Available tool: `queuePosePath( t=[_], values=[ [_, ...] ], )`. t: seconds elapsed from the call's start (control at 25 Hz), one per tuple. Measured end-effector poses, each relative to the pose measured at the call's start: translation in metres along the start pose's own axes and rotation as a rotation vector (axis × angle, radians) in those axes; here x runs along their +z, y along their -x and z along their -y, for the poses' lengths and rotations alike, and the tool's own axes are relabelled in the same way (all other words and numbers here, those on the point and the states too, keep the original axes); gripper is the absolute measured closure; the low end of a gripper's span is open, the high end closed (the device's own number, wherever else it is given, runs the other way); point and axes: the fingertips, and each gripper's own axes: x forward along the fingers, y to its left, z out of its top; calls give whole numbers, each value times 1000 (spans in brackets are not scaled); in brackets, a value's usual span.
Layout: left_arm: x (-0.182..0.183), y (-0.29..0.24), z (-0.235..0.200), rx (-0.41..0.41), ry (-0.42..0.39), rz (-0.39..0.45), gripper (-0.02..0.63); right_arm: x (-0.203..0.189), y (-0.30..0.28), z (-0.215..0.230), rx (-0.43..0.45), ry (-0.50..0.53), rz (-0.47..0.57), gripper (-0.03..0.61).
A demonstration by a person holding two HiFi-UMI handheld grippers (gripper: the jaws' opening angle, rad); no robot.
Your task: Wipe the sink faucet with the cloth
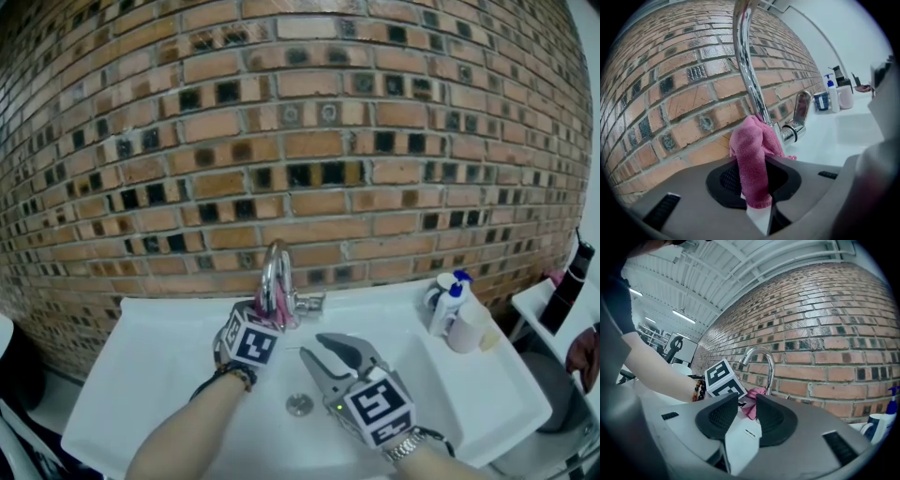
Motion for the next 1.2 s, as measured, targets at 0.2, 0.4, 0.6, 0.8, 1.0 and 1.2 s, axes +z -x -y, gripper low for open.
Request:
queuePosePath(
  t=[0.2, 0.4, 0.6, 0.8, 1.0, 1.2],
  values=[
    [2, -1, 7, -17, -4, 11, 540, 0, 0, 0, 2, -3, 6, 446],
    [2, 3, 12, -32, -5, 21, 541, 2, 0, 1, 2, -9, 9, 446],
    [3, 5, 17, -44, -5, 43, 543, -1, 0, 5, -8, -10, 2, 446],
    [4, 10, 25, -60, -16, 52, 541, -4, 0, 10, -21, -14, -6, 446],
    [5, 11, 31, -73, -26, 62, 541, -5, 0, 13, -28, -19, -4, 446],
    [6, 13, 35, -83, -36, 62, 541, -4, 2, 13, -33, -28, -13, 446]
  ],
)
